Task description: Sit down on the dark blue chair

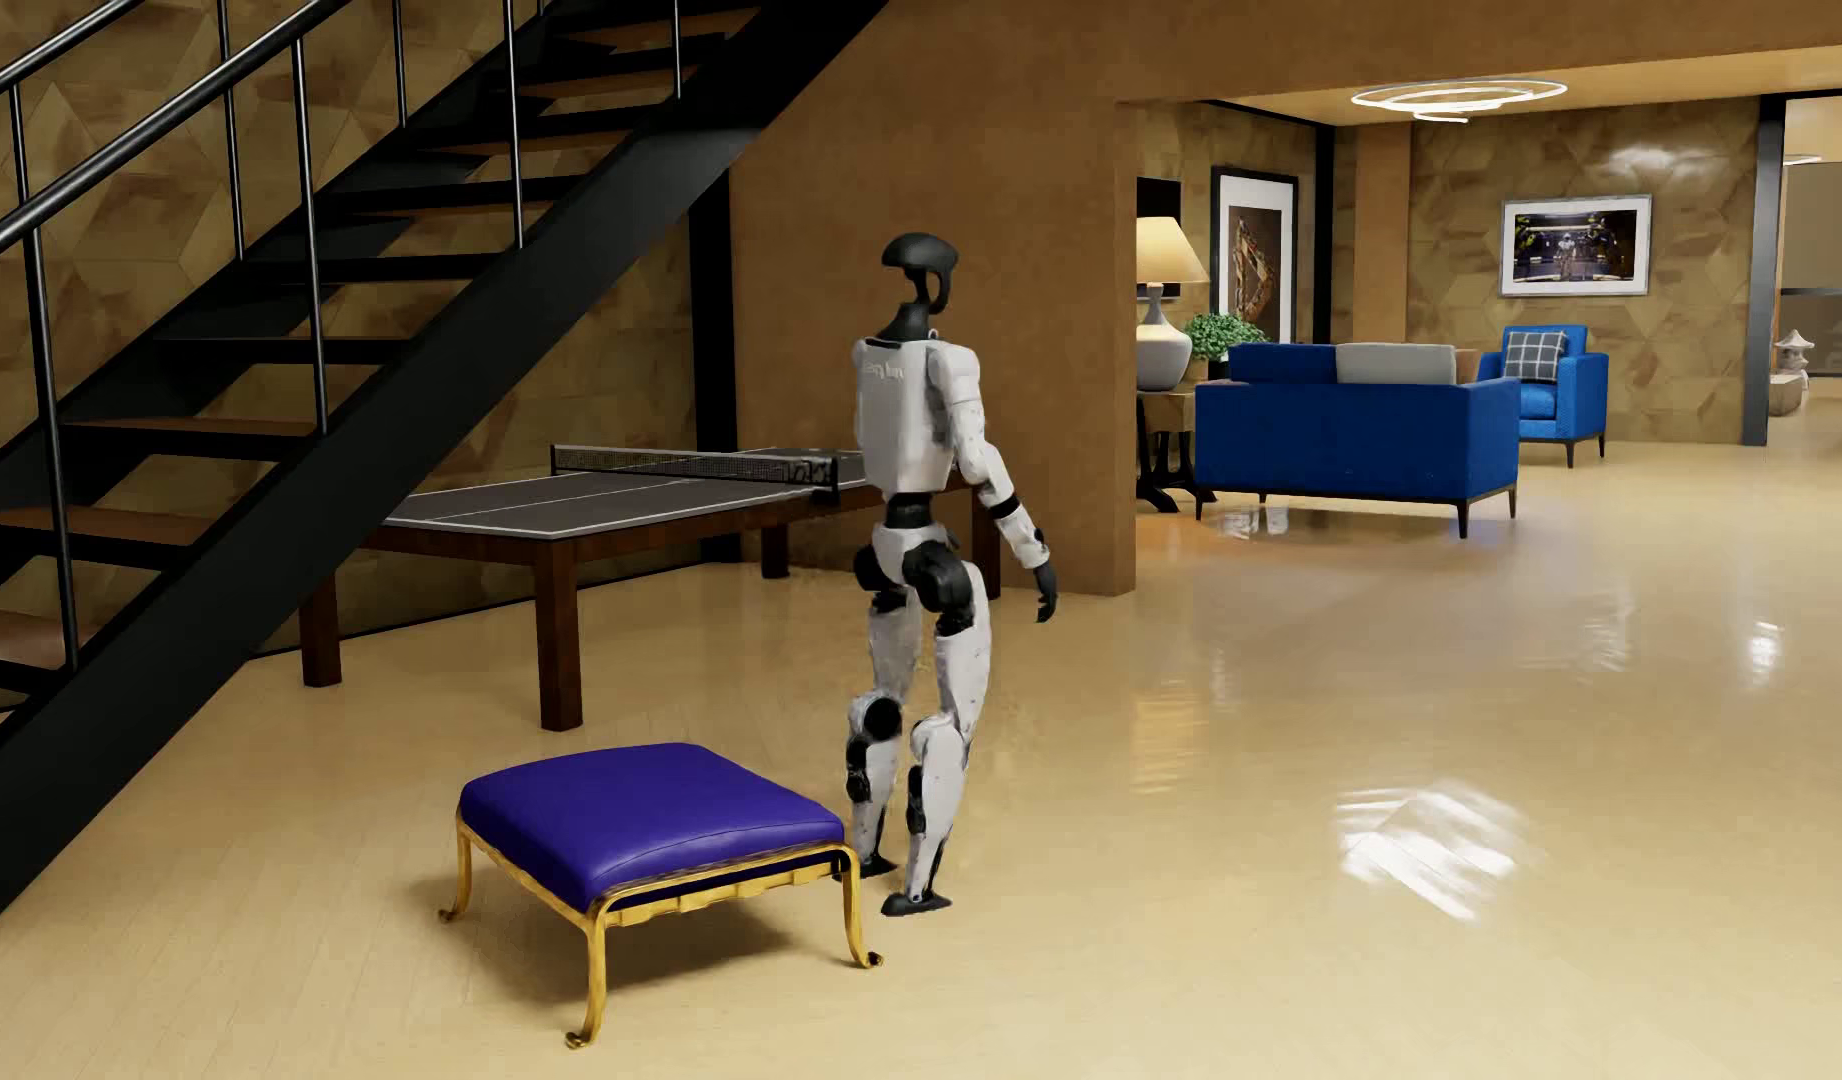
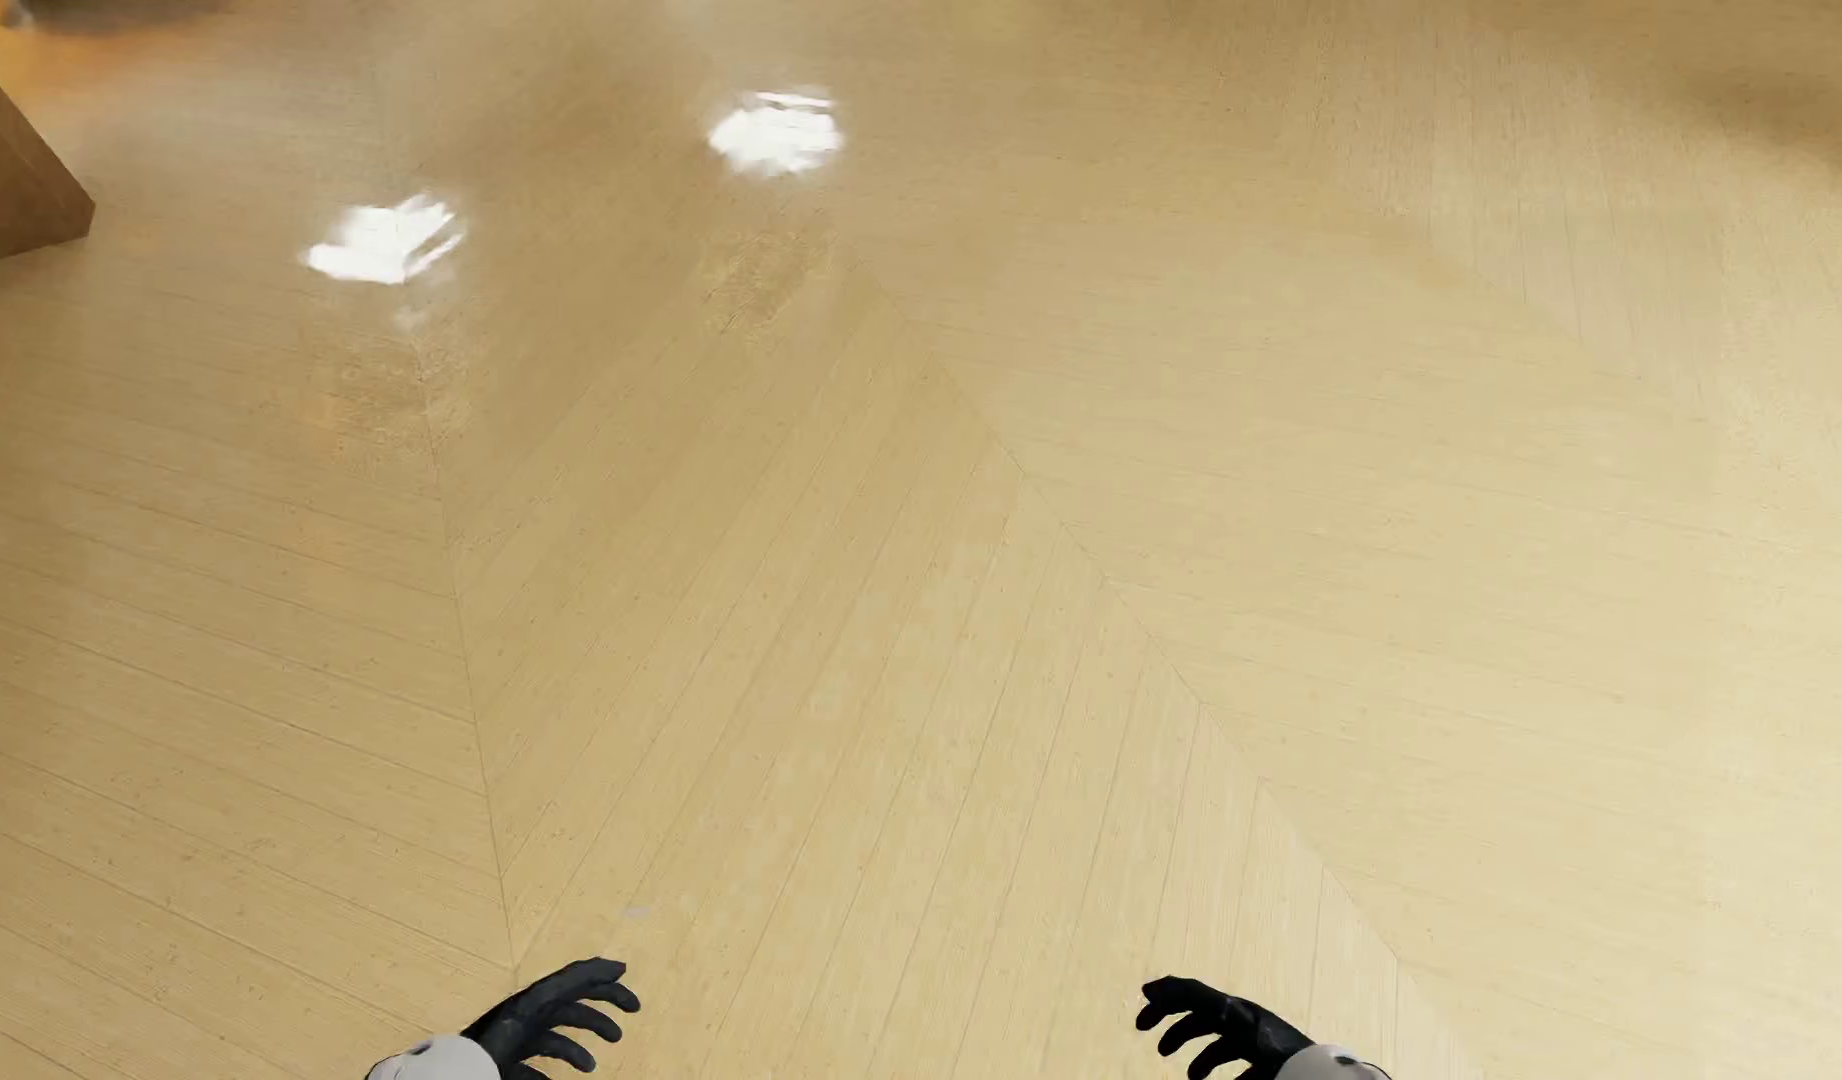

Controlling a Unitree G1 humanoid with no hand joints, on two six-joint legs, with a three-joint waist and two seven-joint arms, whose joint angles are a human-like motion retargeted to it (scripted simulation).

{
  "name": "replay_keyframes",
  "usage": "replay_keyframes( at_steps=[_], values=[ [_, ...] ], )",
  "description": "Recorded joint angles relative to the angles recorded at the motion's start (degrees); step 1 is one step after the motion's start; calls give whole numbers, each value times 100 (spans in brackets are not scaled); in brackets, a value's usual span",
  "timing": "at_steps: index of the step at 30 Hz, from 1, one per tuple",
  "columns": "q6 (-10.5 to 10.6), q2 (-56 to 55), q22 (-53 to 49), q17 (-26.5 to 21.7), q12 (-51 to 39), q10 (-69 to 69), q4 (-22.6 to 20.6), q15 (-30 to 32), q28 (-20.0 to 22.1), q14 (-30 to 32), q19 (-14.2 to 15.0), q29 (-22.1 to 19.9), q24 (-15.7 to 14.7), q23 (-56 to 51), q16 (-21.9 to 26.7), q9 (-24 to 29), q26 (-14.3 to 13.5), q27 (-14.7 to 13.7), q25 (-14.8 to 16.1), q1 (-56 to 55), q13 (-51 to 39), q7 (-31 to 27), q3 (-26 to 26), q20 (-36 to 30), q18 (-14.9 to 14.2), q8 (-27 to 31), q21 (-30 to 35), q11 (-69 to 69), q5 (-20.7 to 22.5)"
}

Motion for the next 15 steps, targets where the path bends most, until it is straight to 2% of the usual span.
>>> replay_keyframes(
  at_steps=[2, 4, 10, 15],
  values=[
    [-9, 175, 616, 106, 98, -173, -14, -85, 186, -25, -1, -243, -52, 741, -160, -195, 186, 275, 42, 293, 7, 60, -12, 163, -11, -46, -28, 18, -14],
    [-7, 250, 863, 99, 278, -208, -6, -137, 244, -92, 32, -309, -63, 1088, -281, -358, 268, 363, -35, 412, 42, 87, -37, 333, -40, -53, -72, 35, -39],
    [15, 324, 230, -179, 861, -209, 18, -216, -250, -219, 23, -7, 112, 533, -465, -635, 56, 164, 22, 526, 476, 46, -60, 445, -77, 35, -299, 55, -73],
    [31, 303, 238, 57, 833, -131, 51, -341, -142, -185, 46, -78, 28, 526, -554, -684, 122, 256, 82, 397, 456, -81, -60, 416, 13, 296, -264, -10, -69]
  ],
)
